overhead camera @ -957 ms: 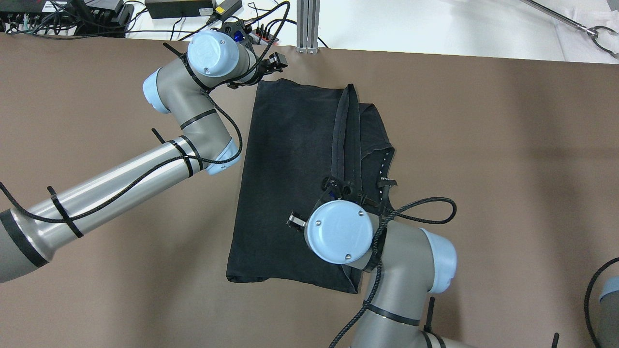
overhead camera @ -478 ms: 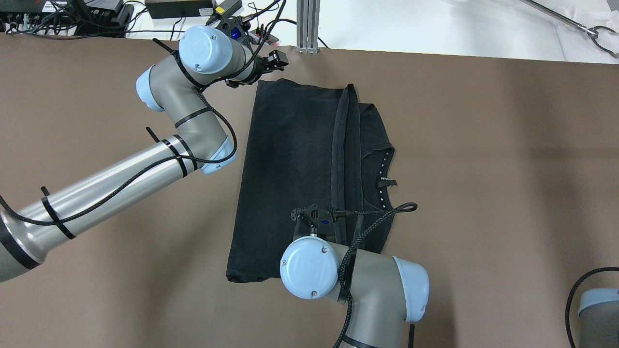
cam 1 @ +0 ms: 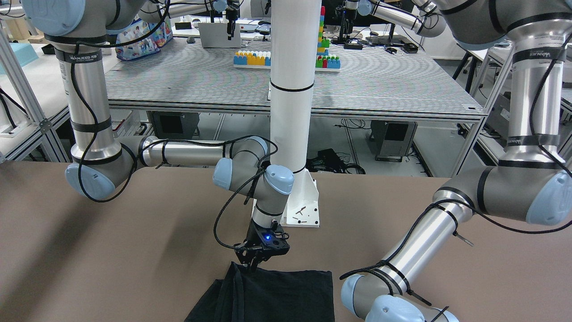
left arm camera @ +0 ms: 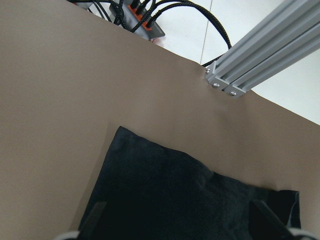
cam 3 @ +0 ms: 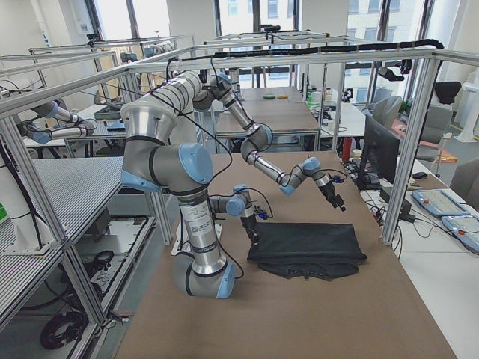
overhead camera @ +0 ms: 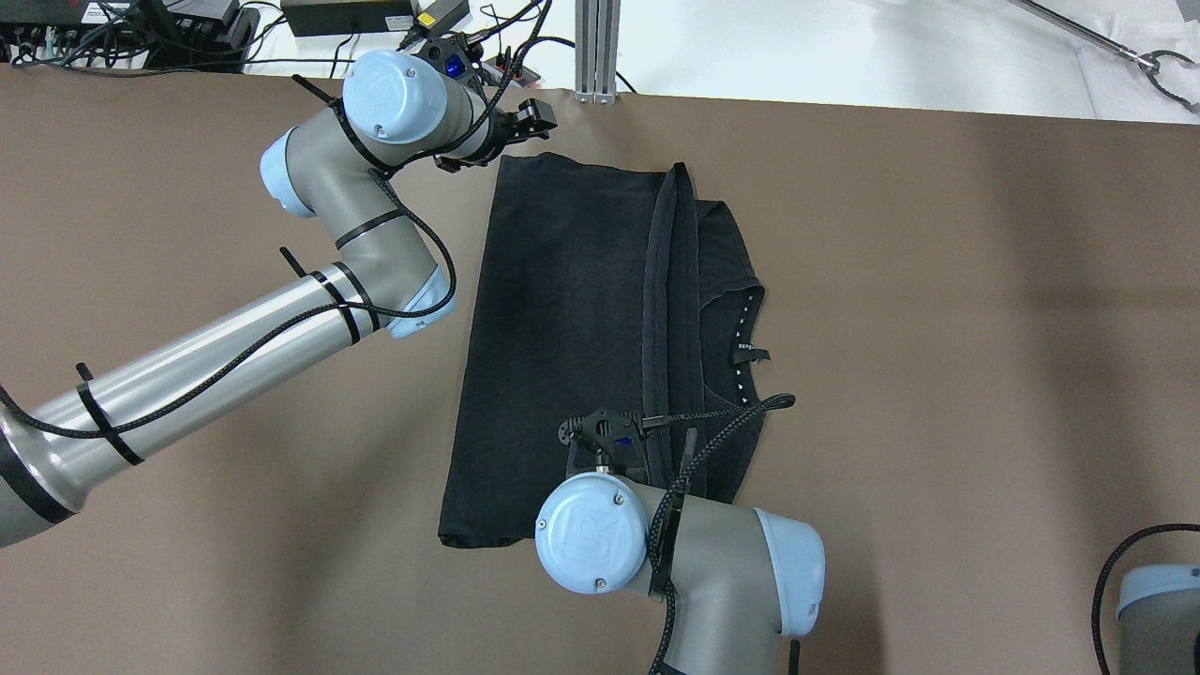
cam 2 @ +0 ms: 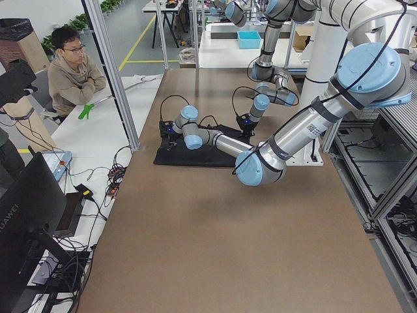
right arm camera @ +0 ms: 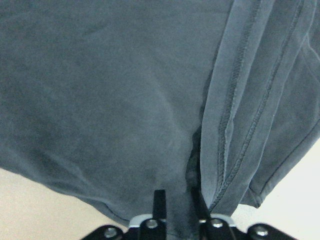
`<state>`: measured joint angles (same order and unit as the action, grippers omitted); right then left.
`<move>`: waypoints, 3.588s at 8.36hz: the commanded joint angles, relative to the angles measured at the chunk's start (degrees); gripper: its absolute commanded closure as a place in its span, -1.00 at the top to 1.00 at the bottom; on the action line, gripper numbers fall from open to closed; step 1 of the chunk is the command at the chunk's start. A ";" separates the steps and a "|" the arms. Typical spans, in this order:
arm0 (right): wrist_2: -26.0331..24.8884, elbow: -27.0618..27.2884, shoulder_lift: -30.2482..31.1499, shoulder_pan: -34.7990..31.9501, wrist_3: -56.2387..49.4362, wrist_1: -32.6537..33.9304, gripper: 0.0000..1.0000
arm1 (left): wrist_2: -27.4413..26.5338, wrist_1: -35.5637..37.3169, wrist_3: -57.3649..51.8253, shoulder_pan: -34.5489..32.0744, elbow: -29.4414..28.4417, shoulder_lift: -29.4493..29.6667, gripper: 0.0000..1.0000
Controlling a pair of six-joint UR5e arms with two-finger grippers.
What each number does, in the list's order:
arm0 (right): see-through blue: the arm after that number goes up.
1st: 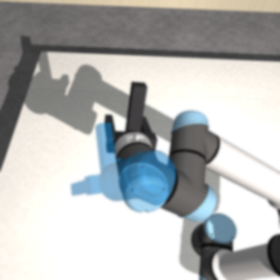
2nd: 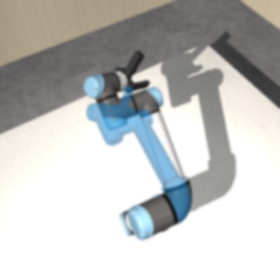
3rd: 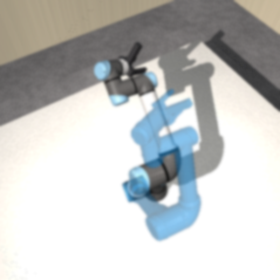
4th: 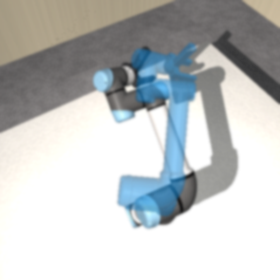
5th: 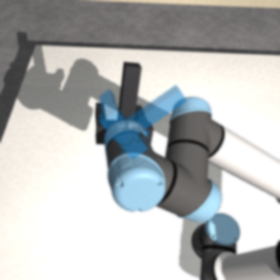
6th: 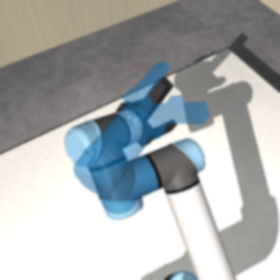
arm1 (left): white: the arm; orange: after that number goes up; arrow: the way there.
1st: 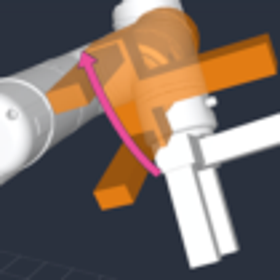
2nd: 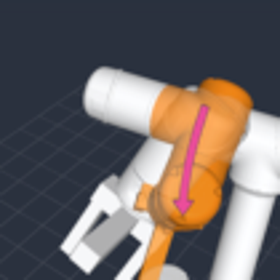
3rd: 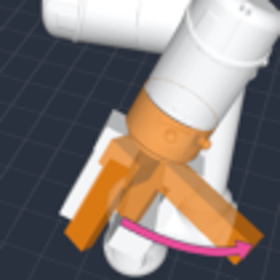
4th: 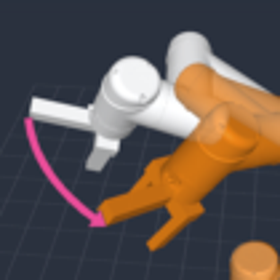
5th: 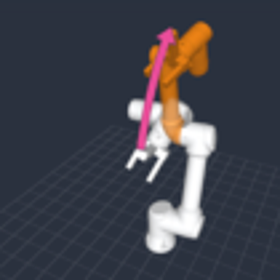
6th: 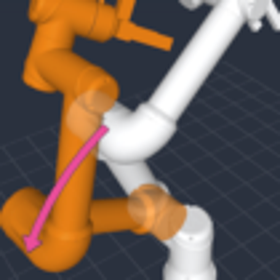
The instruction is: Fold clothes
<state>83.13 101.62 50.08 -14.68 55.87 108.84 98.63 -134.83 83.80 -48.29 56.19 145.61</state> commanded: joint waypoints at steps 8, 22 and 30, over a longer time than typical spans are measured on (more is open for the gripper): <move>0.19 -2.84 0.02 -1.93 -7.71 -0.21 -0.98 | -0.81 -0.08 -0.04 0.12 1.28 -2.60 1.00; 2.12 15.27 18.56 -0.35 14.49 -3.61 0.89 | -1.86 -0.08 -0.13 0.39 2.08 -3.41 1.00; 3.95 -9.67 5.20 -14.66 0.67 -14.94 0.89 | -1.34 -0.17 -0.92 0.12 1.99 -4.19 1.00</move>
<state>85.64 97.75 56.99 -25.85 60.48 98.64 97.13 -134.92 83.11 -48.00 58.15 141.89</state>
